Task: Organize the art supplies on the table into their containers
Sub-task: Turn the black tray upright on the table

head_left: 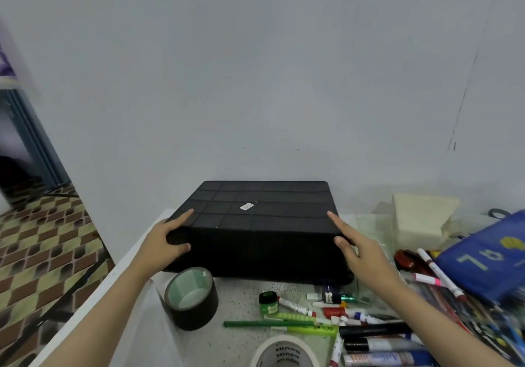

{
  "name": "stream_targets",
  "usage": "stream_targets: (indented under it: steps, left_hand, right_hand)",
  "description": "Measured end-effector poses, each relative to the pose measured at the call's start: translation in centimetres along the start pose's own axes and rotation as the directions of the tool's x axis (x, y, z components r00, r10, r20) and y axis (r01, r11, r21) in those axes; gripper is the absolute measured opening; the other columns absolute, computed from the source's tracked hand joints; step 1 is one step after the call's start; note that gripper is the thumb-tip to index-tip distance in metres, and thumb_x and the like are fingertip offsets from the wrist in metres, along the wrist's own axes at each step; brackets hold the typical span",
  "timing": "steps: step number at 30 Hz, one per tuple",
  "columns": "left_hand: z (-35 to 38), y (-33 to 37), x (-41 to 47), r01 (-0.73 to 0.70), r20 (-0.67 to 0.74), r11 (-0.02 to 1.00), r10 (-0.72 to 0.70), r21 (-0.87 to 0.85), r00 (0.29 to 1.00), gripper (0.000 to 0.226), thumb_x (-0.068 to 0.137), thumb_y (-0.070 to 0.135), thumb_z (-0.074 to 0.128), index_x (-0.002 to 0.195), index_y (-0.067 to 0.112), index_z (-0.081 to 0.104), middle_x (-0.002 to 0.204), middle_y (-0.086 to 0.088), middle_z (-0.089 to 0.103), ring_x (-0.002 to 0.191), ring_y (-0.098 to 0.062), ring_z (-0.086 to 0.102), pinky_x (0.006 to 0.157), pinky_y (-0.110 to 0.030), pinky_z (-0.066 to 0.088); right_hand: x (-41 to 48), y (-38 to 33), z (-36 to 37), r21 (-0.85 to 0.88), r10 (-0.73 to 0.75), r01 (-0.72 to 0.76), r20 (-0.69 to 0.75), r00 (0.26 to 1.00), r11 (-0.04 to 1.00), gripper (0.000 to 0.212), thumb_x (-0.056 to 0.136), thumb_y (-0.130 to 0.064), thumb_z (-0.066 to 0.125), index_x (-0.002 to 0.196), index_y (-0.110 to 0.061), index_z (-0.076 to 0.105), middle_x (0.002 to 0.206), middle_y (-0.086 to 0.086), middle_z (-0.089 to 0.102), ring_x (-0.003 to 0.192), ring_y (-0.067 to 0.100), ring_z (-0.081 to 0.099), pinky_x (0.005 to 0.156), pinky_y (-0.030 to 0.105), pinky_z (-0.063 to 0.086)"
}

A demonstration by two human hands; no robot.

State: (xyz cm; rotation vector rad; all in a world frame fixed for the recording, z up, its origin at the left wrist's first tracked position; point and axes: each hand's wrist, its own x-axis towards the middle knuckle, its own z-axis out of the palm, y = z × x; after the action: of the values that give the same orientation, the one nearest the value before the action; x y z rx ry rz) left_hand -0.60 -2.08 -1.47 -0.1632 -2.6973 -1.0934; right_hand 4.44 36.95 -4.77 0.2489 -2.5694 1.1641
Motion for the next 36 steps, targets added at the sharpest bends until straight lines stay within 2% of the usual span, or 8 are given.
stream_targets:
  steps: [3,9,11,15,18,20,23,36]
  left_hand:
    - [0.0,0.6,-0.3,-0.044,0.038,0.987,0.039,0.153,0.999,0.105,0.065,0.028,0.085,0.134,0.063,0.014,0.144,-0.012,0.028,0.135,-0.032,0.028,0.107,-0.038,0.034]
    - [1.1,0.0,-0.9,-0.221,0.069,0.87,0.213,0.441,0.975,0.126,0.05,0.053,0.086,0.141,0.054,-0.001,0.153,-0.004,-0.027,0.142,-0.037,0.003,0.113,-0.047,0.02]
    - [1.2,-0.4,-0.8,-0.237,0.055,0.861,0.238,0.449,0.97,0.126,0.048,0.054,0.086,0.14,0.058,-0.002,0.153,-0.005,-0.028,0.141,-0.039,0.007,0.112,-0.047,0.022]
    - [0.9,-1.0,-0.6,-0.291,0.053,0.853,0.298,0.433,0.953,0.124,0.047,0.059,0.083,0.136,0.065,-0.002,0.156,-0.006,-0.018,0.137,-0.042,0.019,0.108,-0.05,0.029]
    - [0.8,-1.2,-0.7,-0.299,0.044,0.852,0.31,0.43,0.95,0.115,0.046,0.073,0.068,0.139,0.061,0.002,0.157,-0.008,-0.009,0.132,-0.043,0.028,0.105,-0.051,0.033]
    - [0.9,-1.3,-0.7,-0.305,0.038,0.848,0.321,0.434,0.946,0.112,0.046,0.077,0.061,0.14,0.06,0.003,0.157,-0.011,-0.004,0.126,-0.044,0.035,0.102,-0.052,0.036]
    - [0.9,-1.5,-0.7,-0.32,0.034,0.84,0.34,0.438,0.94,0.111,0.048,0.078,0.06,0.142,0.057,0.005,0.157,-0.012,0.001,0.122,-0.044,0.039,0.099,-0.052,0.039]
    - [0.8,-1.8,-1.1,-0.352,0.008,0.852,0.379,0.387,0.925,0.108,0.05,0.078,0.06,0.142,0.057,0.008,0.158,-0.005,-0.004,0.132,-0.041,0.032,0.103,-0.05,0.033]
  right_hand:
    - [0.4,-0.4,-0.2,0.062,-0.024,0.029,-0.078,0.997,0.998,0.051,0.098,-0.021,0.045,0.135,-0.052,0.029,0.14,0.005,0.049,0.108,0.035,0.056,0.088,0.024,0.05]
    - [1.5,-1.2,-0.7,0.075,-0.005,0.015,-0.137,0.991,0.997,0.049,0.098,-0.019,0.044,0.136,-0.046,0.027,0.133,-0.013,0.046,0.113,0.039,0.053,0.089,0.023,0.048]
    - [1.5,-1.2,-0.6,0.081,-0.012,0.024,-0.137,0.991,0.996,0.049,0.098,-0.019,0.044,0.134,-0.048,0.027,0.136,-0.012,0.044,0.116,0.034,0.053,0.088,0.014,0.047]
    - [1.1,-1.5,-0.8,0.016,0.004,-0.003,-0.11,0.994,1.0,0.053,0.097,-0.029,0.046,0.134,-0.057,0.021,0.123,0.026,0.056,0.11,0.046,0.051,0.091,0.05,0.045]
    - [0.3,-2.4,-1.0,-0.095,-0.049,0.054,0.055,0.997,0.994,0.089,0.077,-0.057,0.063,0.141,-0.054,0.0,0.142,-0.003,0.043,0.117,0.018,0.051,0.096,0.03,0.043]
    - [-0.1,-2.4,-0.8,-0.233,-0.044,0.087,0.182,0.982,0.969,0.115,0.065,-0.066,0.07,0.138,-0.056,-0.018,0.15,-0.001,0.027,0.13,0.016,0.034,0.103,0.027,0.03]
    - [-0.3,-1.8,-0.4,-0.401,-0.005,0.099,0.228,0.974,0.911,0.125,0.068,-0.052,0.077,0.131,-0.058,-0.03,0.156,0.012,0.006,0.142,0.026,0.015,0.113,0.037,0.023]
    - [-0.5,-0.8,-0.5,-0.388,-0.137,0.202,0.189,0.972,0.899,0.113,0.074,-0.029,0.071,0.138,-0.057,-0.017,0.154,0.0,0.005,0.134,0.021,0.028,0.106,0.034,0.039]
